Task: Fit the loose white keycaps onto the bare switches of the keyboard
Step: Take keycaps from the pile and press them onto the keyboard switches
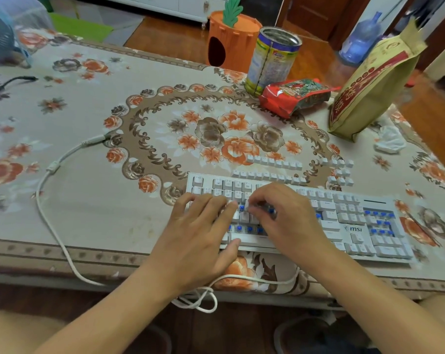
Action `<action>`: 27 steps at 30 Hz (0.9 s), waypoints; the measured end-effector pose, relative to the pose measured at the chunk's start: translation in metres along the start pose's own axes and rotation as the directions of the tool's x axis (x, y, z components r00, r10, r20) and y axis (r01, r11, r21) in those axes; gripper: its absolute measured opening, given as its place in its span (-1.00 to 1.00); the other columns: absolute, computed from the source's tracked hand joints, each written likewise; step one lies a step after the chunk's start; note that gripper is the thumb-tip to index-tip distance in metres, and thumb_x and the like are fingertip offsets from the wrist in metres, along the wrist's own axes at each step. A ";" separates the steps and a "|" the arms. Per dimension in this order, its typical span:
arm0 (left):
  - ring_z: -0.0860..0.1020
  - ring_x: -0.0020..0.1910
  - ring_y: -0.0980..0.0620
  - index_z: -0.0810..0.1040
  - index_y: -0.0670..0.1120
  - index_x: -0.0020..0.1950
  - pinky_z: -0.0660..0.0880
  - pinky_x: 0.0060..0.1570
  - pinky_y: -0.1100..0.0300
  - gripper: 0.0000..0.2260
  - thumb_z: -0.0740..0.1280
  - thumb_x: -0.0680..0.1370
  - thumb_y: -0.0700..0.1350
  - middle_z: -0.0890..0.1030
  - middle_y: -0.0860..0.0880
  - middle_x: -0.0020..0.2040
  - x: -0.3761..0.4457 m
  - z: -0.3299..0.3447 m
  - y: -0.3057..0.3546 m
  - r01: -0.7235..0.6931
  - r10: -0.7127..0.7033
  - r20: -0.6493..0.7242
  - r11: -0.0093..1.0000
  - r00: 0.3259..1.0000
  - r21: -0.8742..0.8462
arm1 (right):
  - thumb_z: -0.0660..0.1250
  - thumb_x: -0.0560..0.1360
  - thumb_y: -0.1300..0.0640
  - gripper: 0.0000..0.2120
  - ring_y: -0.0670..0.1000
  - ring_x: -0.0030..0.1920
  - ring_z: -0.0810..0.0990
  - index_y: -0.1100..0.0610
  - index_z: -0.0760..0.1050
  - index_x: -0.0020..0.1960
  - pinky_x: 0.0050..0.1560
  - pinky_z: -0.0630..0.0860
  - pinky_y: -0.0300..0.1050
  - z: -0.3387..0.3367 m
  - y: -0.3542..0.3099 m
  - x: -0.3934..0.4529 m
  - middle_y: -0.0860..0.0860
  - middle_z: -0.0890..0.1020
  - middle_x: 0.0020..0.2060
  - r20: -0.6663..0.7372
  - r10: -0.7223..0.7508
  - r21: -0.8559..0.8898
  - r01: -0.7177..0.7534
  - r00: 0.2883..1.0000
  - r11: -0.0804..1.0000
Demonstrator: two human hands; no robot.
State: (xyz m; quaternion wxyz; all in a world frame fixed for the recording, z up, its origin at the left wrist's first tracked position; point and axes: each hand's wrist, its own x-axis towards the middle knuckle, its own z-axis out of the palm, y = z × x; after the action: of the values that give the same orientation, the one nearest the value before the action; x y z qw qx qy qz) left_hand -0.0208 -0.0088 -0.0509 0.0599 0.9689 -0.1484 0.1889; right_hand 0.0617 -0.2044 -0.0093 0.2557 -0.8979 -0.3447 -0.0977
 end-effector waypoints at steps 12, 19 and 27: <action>0.47 0.33 -0.18 0.57 -0.17 0.36 0.33 0.41 -0.18 -0.57 0.26 0.61 0.07 0.55 -0.15 0.27 -0.013 0.000 -0.010 0.021 -0.031 -0.081 0.993 0.996 -0.119 | 0.49 0.44 0.29 -0.93 0.05 -0.08 0.63 0.22 0.67 -0.07 -0.08 0.59 -0.07 0.012 -0.002 0.000 0.04 0.69 -0.10 -0.061 -0.154 -0.112 0.147 0.986 0.983; 0.35 0.40 -0.14 0.48 -0.18 0.43 0.33 0.36 0.04 -0.51 0.18 0.61 0.09 0.39 -0.14 0.40 -0.009 0.000 -0.013 0.336 -0.368 -0.031 0.877 0.929 -0.343 | 0.43 0.51 0.31 -0.86 0.07 -0.01 0.61 0.24 0.68 0.05 0.02 0.56 -0.12 0.012 0.001 -0.006 0.06 0.68 0.00 0.002 -0.227 -0.152 0.225 0.974 0.962; 0.34 0.43 -0.11 0.45 -0.13 0.45 0.42 0.20 0.10 -0.52 0.20 0.60 0.09 0.36 -0.14 0.45 -0.012 0.000 -0.009 0.292 -0.312 -0.009 0.897 0.950 -0.331 | 0.41 0.48 0.33 -0.74 0.09 0.02 0.51 0.13 0.69 0.12 -0.09 0.55 0.00 -0.001 0.005 0.002 0.04 0.60 -0.01 0.117 -0.200 -0.180 0.219 0.973 0.959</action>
State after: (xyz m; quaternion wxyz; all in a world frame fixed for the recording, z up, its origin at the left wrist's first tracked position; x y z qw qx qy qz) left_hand -0.0288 0.0034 -0.0557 0.2522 0.9505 -0.0236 0.1801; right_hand 0.0667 -0.2071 -0.0098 0.1390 -0.8805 -0.4389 -0.1131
